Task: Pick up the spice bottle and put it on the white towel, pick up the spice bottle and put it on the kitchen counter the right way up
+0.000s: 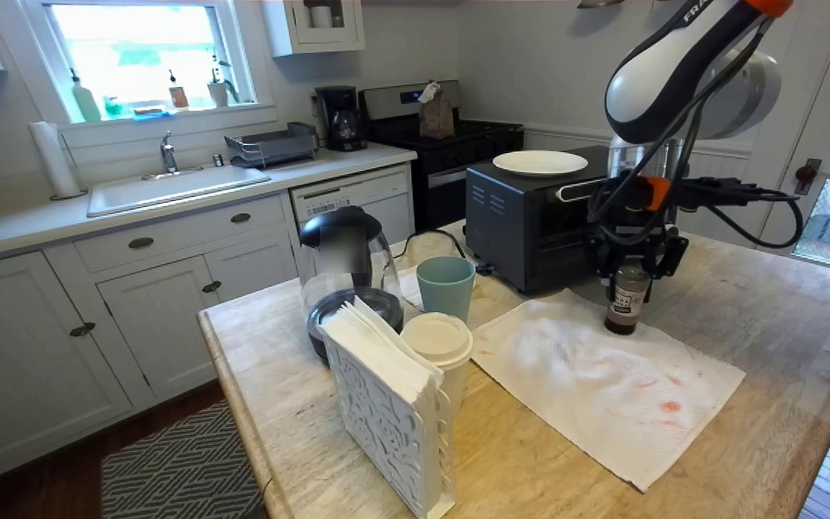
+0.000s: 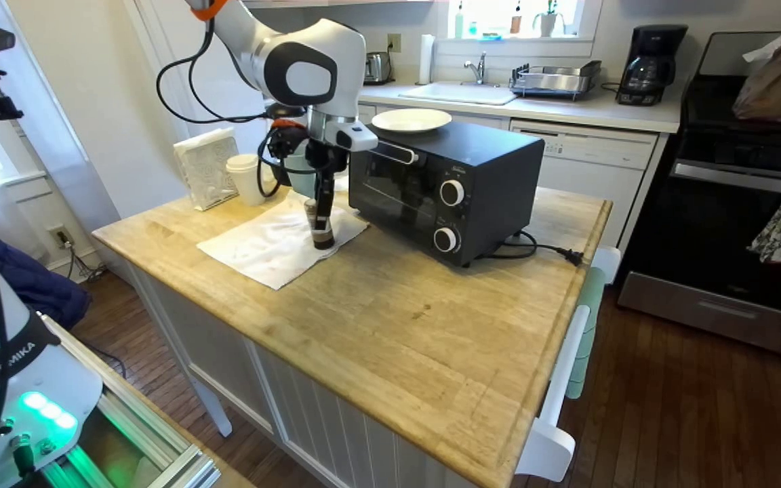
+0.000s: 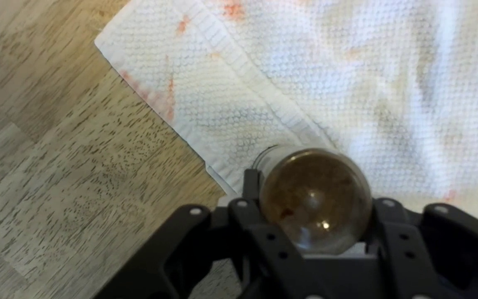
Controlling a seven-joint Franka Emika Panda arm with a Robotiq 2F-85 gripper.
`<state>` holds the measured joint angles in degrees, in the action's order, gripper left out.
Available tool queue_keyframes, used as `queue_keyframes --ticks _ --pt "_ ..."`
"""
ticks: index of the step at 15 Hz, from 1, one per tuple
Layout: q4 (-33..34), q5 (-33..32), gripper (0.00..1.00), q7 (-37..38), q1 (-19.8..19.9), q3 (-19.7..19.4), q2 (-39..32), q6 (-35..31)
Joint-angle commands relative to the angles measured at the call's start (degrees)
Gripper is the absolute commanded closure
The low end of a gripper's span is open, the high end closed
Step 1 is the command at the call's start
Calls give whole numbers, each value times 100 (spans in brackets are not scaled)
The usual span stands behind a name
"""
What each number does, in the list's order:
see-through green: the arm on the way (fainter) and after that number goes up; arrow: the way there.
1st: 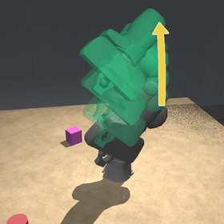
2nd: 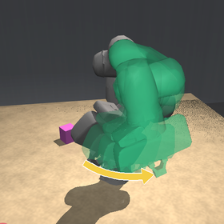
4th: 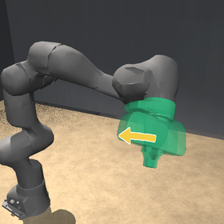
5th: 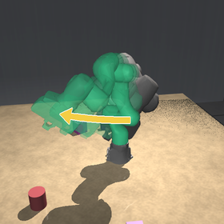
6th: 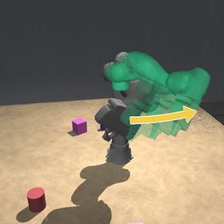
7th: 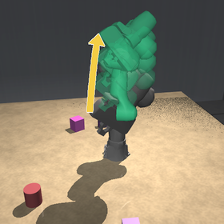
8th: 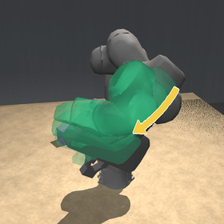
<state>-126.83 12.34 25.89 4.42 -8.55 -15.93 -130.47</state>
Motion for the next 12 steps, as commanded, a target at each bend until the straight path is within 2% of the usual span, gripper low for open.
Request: queue_keyframes --ticks 1,8,12 --pt "-142 51 78 241 -58 36 295 266" --pt "-578 -535 78 2145 -365 -107 343 -1128" --pt "-800 -1162 78 3121 -557 -206 337 -1744"
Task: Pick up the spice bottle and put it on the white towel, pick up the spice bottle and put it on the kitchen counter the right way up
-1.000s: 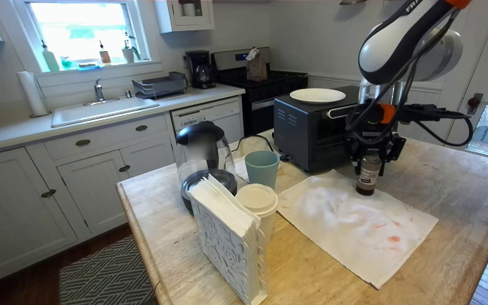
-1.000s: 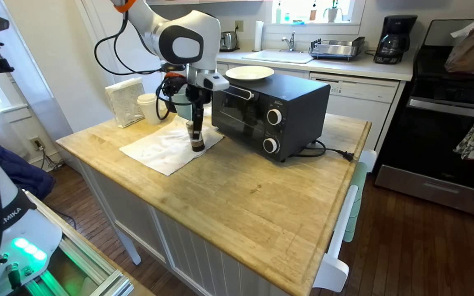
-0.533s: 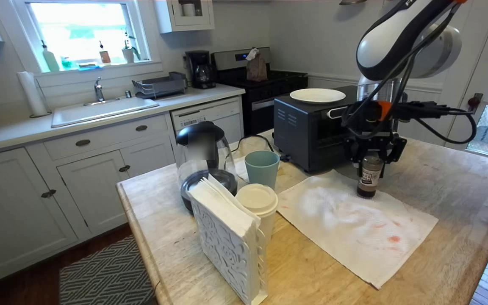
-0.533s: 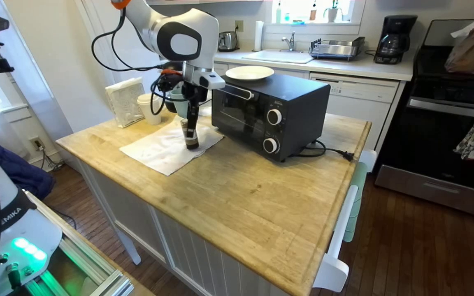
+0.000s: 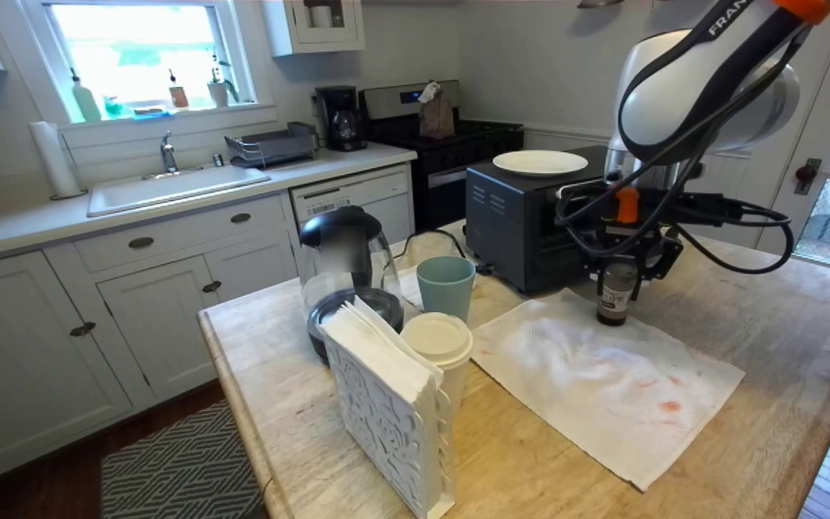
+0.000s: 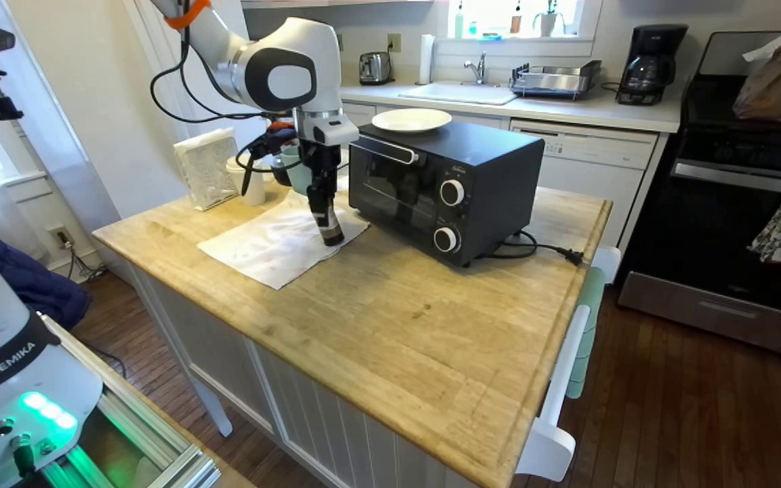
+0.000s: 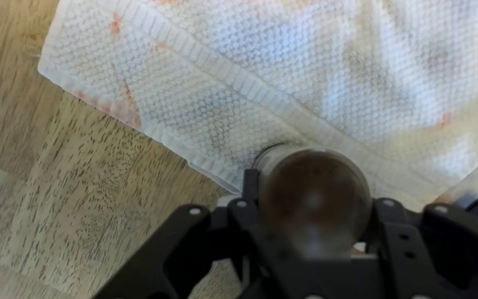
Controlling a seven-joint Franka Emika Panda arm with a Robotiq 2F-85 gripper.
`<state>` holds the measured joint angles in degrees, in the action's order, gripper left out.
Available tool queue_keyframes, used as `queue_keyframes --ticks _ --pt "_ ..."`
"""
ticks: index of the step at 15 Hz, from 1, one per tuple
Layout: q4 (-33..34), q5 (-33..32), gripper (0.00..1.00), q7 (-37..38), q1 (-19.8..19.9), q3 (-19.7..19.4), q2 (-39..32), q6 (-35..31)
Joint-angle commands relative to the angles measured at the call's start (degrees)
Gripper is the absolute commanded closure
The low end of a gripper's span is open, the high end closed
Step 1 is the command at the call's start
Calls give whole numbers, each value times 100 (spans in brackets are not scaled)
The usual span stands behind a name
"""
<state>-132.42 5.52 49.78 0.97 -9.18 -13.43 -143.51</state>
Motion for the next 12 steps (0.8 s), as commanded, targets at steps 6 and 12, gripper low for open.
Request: queue_keyframes --ticks 6,12 --pt "-386 -1381 78 1725 -458 -129 239 -373" --pt "-484 -1497 8 1894 -499 31 316 -240"
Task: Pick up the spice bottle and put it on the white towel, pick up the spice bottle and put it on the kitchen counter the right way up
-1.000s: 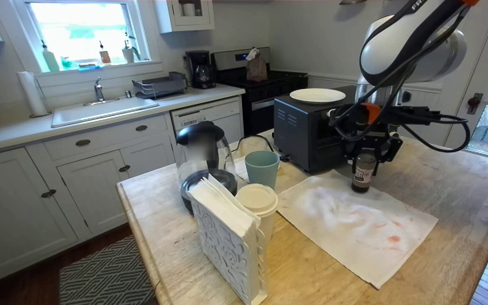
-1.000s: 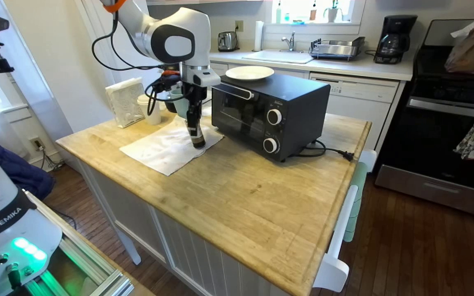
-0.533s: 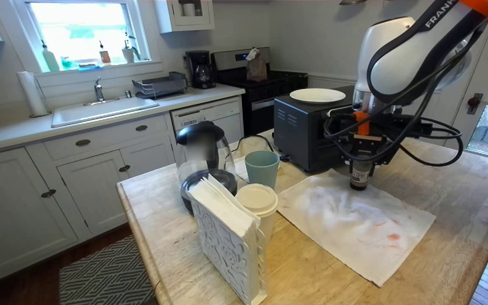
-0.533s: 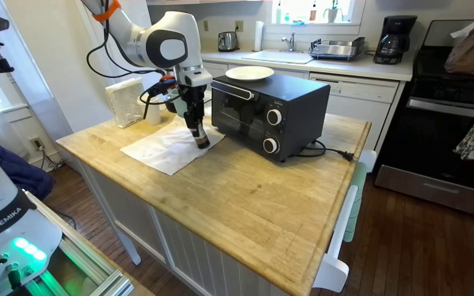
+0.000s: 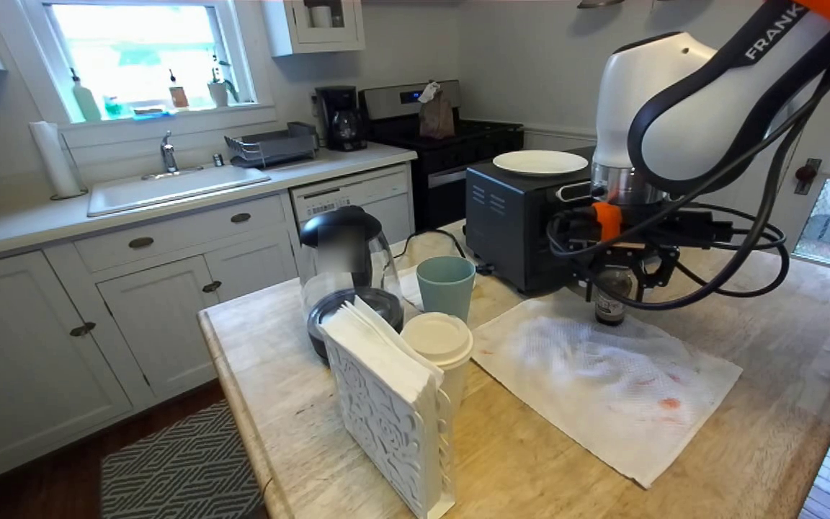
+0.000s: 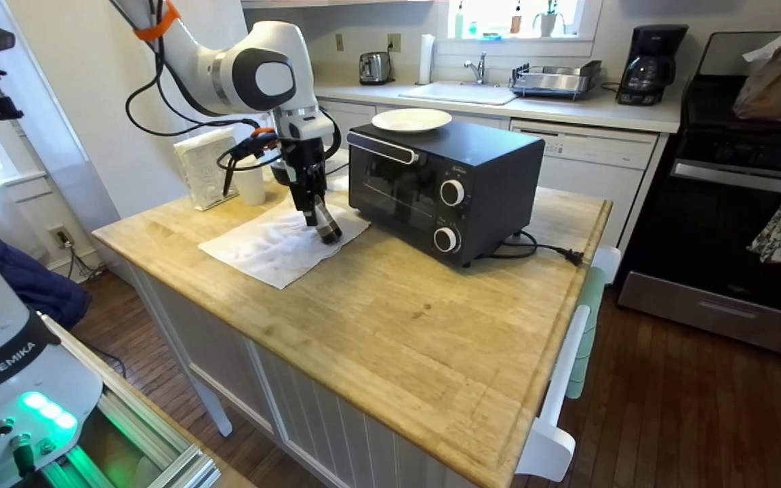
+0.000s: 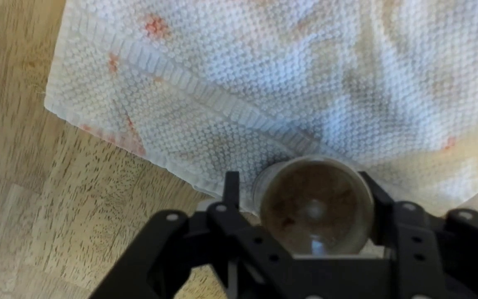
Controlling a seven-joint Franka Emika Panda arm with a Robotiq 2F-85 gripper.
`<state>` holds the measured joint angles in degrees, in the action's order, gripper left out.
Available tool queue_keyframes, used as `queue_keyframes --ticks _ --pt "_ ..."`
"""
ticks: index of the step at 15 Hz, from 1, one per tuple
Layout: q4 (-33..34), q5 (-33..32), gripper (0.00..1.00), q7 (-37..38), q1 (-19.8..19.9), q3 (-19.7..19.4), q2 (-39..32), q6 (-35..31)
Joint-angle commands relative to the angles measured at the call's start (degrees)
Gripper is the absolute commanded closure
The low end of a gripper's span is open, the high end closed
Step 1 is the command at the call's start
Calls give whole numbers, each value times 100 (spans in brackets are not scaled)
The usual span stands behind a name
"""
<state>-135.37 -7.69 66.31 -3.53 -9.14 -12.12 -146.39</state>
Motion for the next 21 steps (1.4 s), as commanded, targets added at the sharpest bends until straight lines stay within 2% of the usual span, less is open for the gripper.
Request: queue_keyframes --ticks 1,7,10,14,17,21 --pt "-208 -166 2 239 -53 41 188 54" --pt "-231 69 0 -29 64 94 275 49" --pt "-118 775 0 -1063 348 263 212 -32" --pt "123 1776 0 -2389 609 428 35 396" --pt "306 2031 0 -2710 653 377 -111 740" --pt "536 2120 0 -2688 680 298 -292 950"
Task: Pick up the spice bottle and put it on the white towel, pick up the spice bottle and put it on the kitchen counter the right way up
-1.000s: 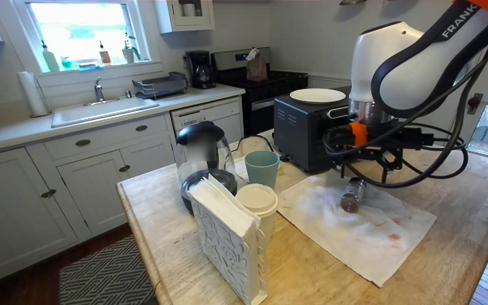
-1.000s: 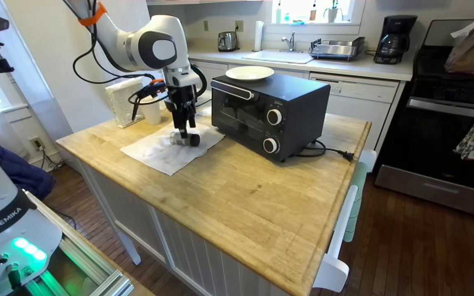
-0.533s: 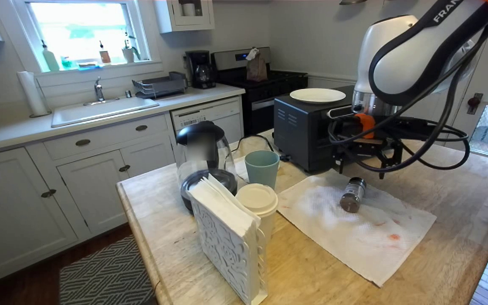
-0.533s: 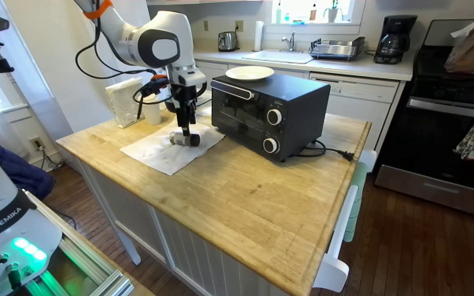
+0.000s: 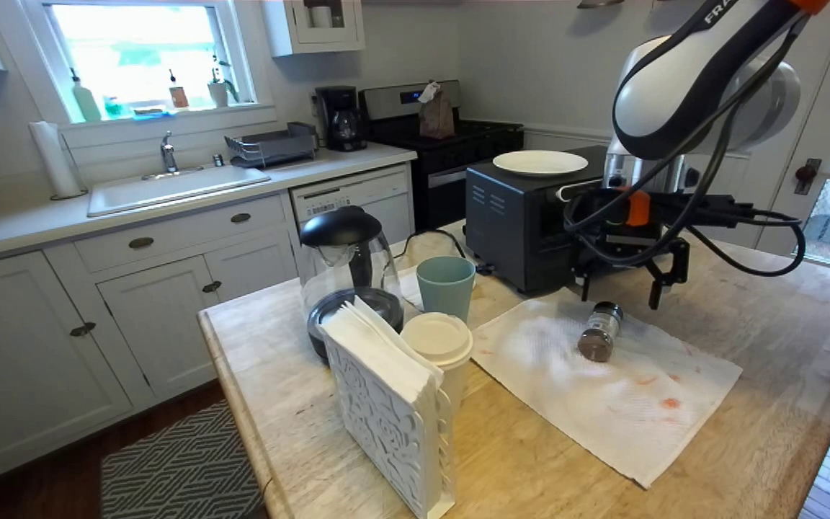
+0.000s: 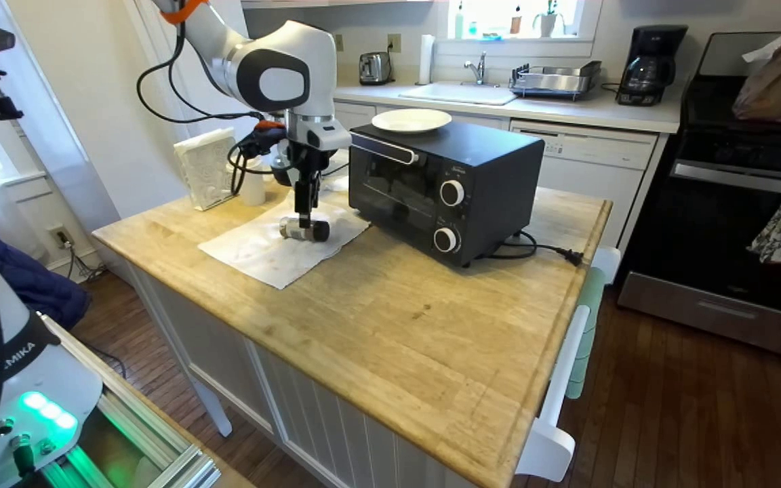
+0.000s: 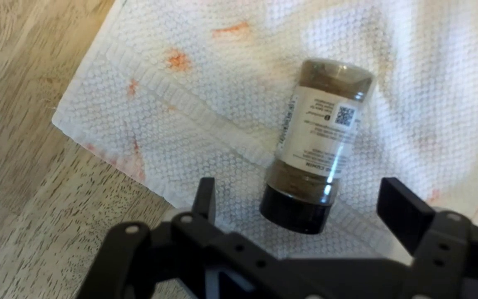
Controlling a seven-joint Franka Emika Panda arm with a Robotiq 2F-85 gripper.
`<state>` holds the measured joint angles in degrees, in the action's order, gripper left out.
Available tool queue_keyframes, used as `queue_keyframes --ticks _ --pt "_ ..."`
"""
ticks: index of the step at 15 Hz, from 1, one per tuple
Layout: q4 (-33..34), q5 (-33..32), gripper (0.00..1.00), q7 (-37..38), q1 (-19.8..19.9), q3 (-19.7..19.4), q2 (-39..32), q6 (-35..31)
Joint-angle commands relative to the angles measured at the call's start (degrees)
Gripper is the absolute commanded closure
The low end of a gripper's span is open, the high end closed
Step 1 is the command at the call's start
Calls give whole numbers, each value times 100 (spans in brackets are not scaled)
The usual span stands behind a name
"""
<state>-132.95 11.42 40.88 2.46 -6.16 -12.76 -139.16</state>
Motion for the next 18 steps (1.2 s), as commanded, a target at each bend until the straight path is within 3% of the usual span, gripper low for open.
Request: queue_keyframes --ticks 1,4,5,7,8,14,18 --pt "366 198 0 -127 83 -8 -338 215" --pt "487 233 0 -135 93 -4 -542 155" --pt "520 243 6 -138 90 -3 -592 139" --pt "596 270 31 -131 84 1 -713 143" --pt "631 284 32 -143 85 6 -770 161" --pt "499 223 73 84 0 -66 -577 291" --pt "133 -80 73 696 -174 -259 -146 68"
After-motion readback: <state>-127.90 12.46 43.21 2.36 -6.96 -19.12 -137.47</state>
